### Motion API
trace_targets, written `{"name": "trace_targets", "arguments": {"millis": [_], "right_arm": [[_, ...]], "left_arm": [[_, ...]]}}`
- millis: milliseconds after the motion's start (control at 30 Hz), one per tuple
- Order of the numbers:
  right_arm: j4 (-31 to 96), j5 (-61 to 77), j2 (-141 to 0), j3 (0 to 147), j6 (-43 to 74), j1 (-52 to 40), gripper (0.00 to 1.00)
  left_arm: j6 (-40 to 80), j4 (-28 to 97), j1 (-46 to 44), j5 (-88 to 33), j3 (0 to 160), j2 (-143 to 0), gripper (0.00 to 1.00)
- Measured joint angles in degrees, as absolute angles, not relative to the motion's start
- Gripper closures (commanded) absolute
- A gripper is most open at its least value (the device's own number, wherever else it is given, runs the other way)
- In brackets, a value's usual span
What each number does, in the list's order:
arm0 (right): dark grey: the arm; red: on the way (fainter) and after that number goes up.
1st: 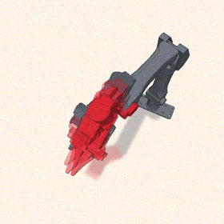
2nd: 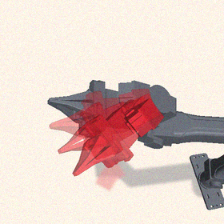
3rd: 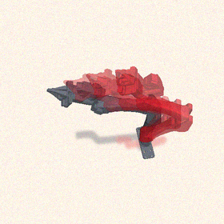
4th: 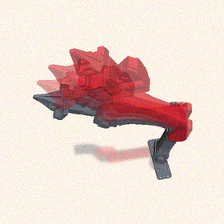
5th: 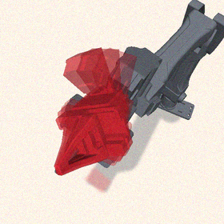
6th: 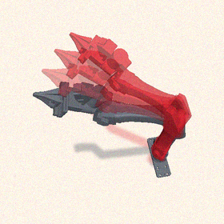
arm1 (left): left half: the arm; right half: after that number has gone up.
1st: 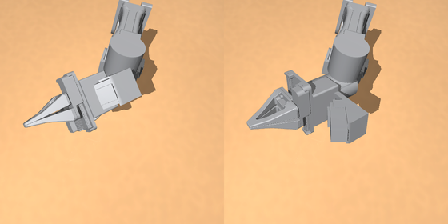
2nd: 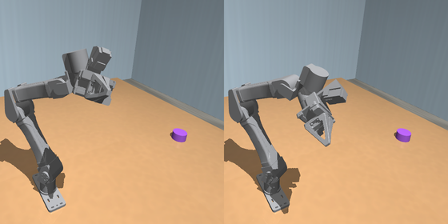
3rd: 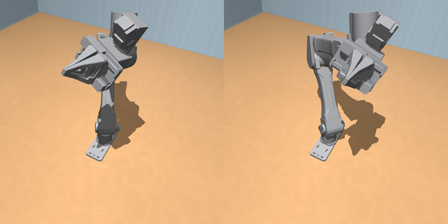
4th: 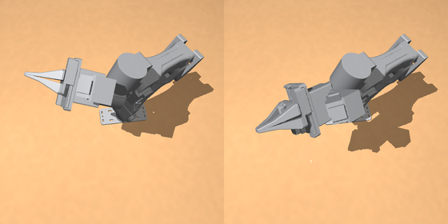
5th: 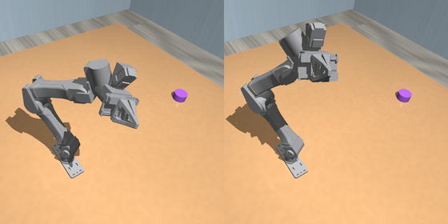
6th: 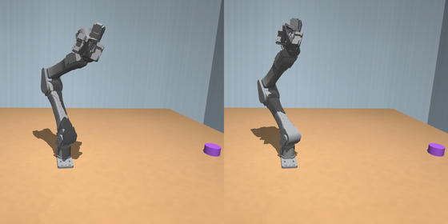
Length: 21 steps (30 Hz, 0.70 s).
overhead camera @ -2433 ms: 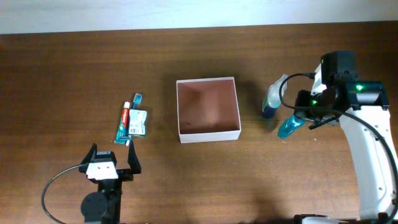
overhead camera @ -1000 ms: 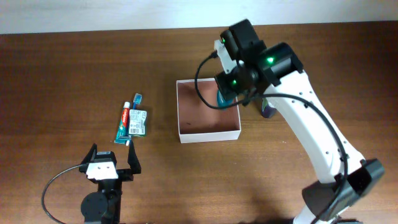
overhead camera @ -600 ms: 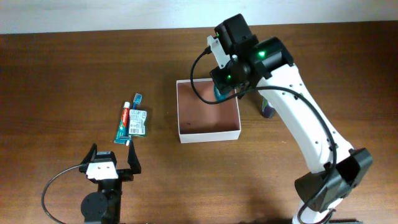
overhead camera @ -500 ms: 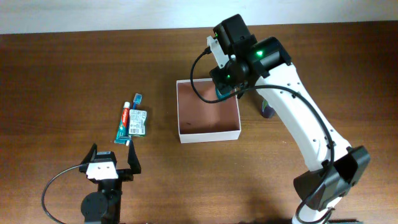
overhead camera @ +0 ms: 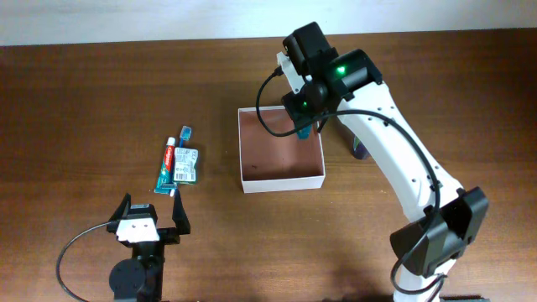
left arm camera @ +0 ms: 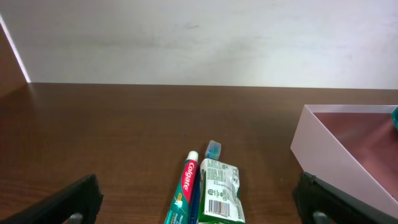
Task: Pack container
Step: 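Lift the Listerine bottle and carry it over the box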
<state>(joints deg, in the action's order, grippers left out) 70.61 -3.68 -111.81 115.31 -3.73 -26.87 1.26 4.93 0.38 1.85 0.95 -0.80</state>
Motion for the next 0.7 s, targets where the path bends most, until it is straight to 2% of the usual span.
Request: {"name": "trace_targets", "arguments": {"millis": [700], "right_arm": [[69.8, -3.64, -114.93, 115.28, -3.68, -24.32, 0.85]], "left_arm": [[1.23, 4.93, 0.38, 1.85, 0.95, -0.8, 0.01]]}}
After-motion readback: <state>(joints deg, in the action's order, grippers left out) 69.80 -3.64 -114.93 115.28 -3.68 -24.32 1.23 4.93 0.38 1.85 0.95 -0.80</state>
